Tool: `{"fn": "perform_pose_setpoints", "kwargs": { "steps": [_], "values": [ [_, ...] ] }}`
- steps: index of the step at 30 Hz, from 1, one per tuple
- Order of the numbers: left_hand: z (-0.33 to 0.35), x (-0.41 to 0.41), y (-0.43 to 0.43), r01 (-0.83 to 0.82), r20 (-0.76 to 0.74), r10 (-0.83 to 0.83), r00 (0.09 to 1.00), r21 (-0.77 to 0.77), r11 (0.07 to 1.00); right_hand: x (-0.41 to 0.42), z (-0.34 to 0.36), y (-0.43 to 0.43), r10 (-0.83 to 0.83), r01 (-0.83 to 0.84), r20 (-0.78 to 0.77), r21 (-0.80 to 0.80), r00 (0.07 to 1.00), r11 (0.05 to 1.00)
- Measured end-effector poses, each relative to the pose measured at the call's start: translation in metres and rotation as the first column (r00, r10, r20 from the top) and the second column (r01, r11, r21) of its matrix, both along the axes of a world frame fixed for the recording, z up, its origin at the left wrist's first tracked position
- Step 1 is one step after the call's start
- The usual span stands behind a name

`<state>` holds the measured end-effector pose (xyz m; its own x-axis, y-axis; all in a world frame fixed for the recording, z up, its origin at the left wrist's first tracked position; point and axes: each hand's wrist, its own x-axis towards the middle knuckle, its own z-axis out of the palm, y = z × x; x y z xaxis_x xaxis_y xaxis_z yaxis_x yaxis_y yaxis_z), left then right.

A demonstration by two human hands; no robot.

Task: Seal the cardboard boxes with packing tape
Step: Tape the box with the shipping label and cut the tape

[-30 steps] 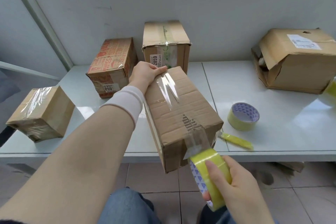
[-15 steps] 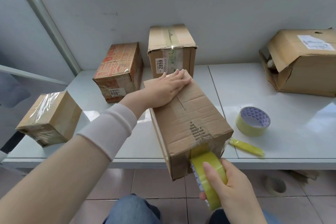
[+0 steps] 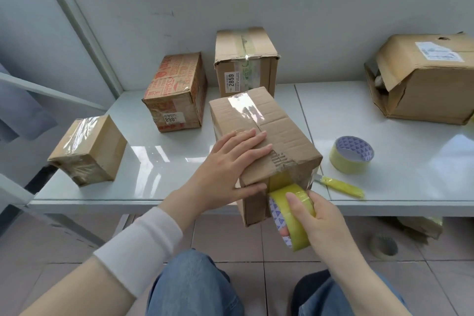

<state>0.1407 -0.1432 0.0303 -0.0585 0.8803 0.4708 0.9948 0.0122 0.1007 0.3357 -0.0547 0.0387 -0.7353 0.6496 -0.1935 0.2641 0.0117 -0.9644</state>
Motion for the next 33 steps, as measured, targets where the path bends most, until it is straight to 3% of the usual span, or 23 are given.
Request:
{"fn": "perform_pose_setpoints", "kwargs": {
  "steps": [4, 7, 10, 14, 18, 20, 22, 24, 27, 33],
  "values": [
    [0.012, -0.003, 0.002, 0.043, 0.038, -0.047, 0.998, 0.103, 0.994, 0.005, 0.030, 0.005, 0.078, -0.078, -0.002, 0.015, 0.997, 0.997],
    [0.048, -0.005, 0.004, -0.045, 0.331, -0.030, 0.943, 0.215, 0.976, 0.000, 0.076, 0.009, 0.135, -0.130, -0.108, 0.050, 0.985, 0.990],
    [0.082, -0.009, 0.012, -0.183, 0.712, -0.054, 0.700, 0.252, 0.950, -0.020, 0.125, 0.018, 0.179, -0.171, -0.270, 0.053, 0.946, 0.984],
    [0.089, -0.028, 0.028, -0.308, 0.922, -0.041, 0.385, 0.170, 0.936, -0.066, 0.147, 0.034, 0.227, -0.200, -0.310, 0.117, 0.923, 0.973],
    [0.086, -0.055, 0.040, -0.513, 0.984, -0.028, 0.174, 0.115, 0.851, -0.103, 0.127, 0.039, 0.258, -0.186, -0.333, 0.234, 0.907, 0.954],
    [0.084, -0.062, 0.046, -0.518, 0.997, -0.009, 0.073, 0.046, 0.854, -0.115, 0.117, 0.043, 0.276, -0.207, -0.379, 0.212, 0.884, 0.955],
    [0.082, -0.069, 0.050, -0.506, 1.000, -0.015, 0.000, 0.013, 0.862, -0.123, 0.110, 0.044, 0.320, -0.220, -0.334, 0.303, 0.887, 0.927],
    [0.080, -0.078, 0.052, -0.509, 1.000, -0.016, -0.025, 0.001, 0.860, -0.132, 0.104, 0.048, 0.342, -0.219, -0.250, 0.417, 0.906, 0.882],
    [0.075, -0.094, 0.057, -0.557, 0.998, 0.036, -0.055, -0.061, 0.828, -0.147, 0.106, 0.052, 0.311, -0.195, -0.213, 0.435, 0.926, 0.879],
    [0.067, -0.114, 0.062, -0.607, 0.989, 0.079, -0.127, -0.141, 0.782, -0.129, 0.121, 0.051, 0.276, -0.135, -0.409, 0.340, 0.870, 0.931]
  ]
}}
